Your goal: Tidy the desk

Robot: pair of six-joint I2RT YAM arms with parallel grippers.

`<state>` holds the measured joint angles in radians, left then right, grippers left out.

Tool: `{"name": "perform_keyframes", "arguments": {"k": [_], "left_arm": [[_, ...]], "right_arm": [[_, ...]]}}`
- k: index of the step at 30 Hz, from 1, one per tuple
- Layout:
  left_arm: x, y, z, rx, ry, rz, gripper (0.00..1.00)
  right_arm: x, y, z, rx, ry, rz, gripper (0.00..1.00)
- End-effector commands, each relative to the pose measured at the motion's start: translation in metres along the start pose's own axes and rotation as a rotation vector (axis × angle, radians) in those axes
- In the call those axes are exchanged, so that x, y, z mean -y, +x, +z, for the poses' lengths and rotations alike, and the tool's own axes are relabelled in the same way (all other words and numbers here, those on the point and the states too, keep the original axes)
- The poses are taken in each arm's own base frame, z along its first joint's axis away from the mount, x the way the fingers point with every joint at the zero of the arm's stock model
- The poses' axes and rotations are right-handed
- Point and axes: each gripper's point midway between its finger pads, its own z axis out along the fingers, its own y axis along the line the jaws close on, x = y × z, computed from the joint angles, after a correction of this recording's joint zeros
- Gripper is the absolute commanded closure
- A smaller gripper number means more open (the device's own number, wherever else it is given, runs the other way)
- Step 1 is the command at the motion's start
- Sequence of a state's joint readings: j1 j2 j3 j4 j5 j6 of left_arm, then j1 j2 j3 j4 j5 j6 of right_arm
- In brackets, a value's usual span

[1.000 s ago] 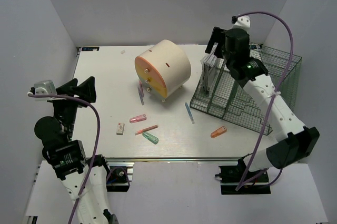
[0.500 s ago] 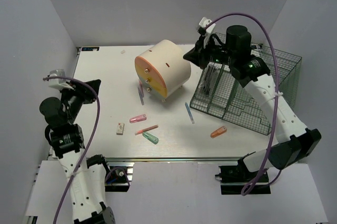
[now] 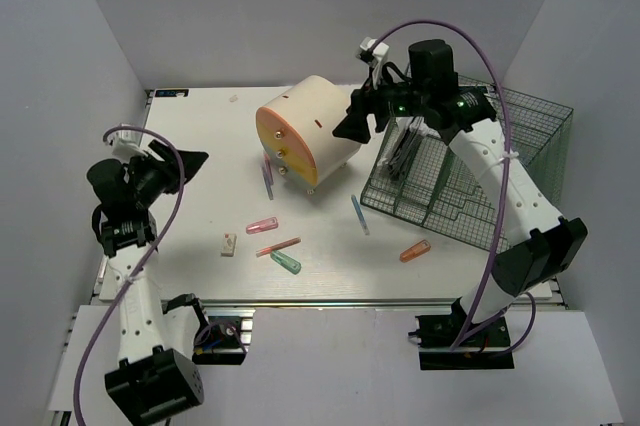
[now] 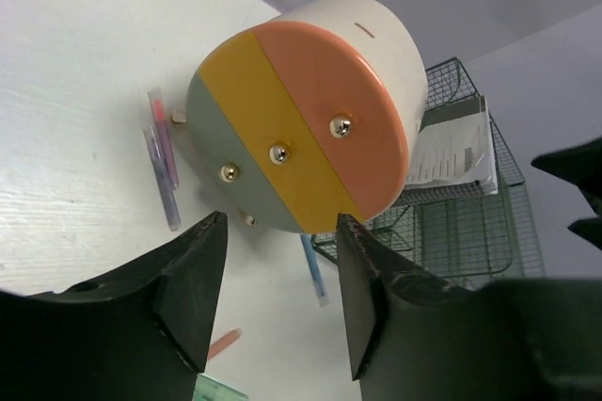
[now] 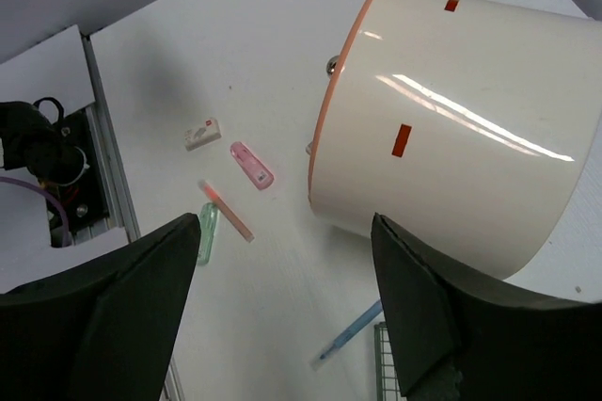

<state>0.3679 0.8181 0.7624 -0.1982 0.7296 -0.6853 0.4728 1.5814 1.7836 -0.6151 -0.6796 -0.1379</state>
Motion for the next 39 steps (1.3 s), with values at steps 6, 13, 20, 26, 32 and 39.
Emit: {"name": "perform_keyframes", "arguments": {"k": [6,13,20,26,32,39], "left_arm": [[0.02,-0.002,0.031,-0.147,0.044,-0.09,0.44],[0.04,0.015,0.064,-0.232,-0.036,-0.088,0.43],[0.046,0.041,0.088,-0.217,-0.083,-0.214,0.38],[0.05,0.052,0.113,-0.174,-0.093,-0.267,0.37],[0.056,0.072,0.144,-0.212,-0.068,-0.306,0.37],[0.055,0.079,0.16,-0.175,-0.054,-0.343,0.4]], "right_arm": [[0.012,-0.025,-0.017,0.05,0.052,-0.045,0.6],[0.023,-0.023,-0.019,0.081,0.038,0.063,0.45],[0.018,-0.026,-0.028,0.119,0.011,0.064,0.69],[0.016,-0.028,-0.034,0.127,-0.013,0.069,0.92],[0.02,-0.026,-0.04,0.133,-0.021,0.062,0.75],[0.023,-0.023,-0.044,0.138,-0.03,0.062,0.85]]}}
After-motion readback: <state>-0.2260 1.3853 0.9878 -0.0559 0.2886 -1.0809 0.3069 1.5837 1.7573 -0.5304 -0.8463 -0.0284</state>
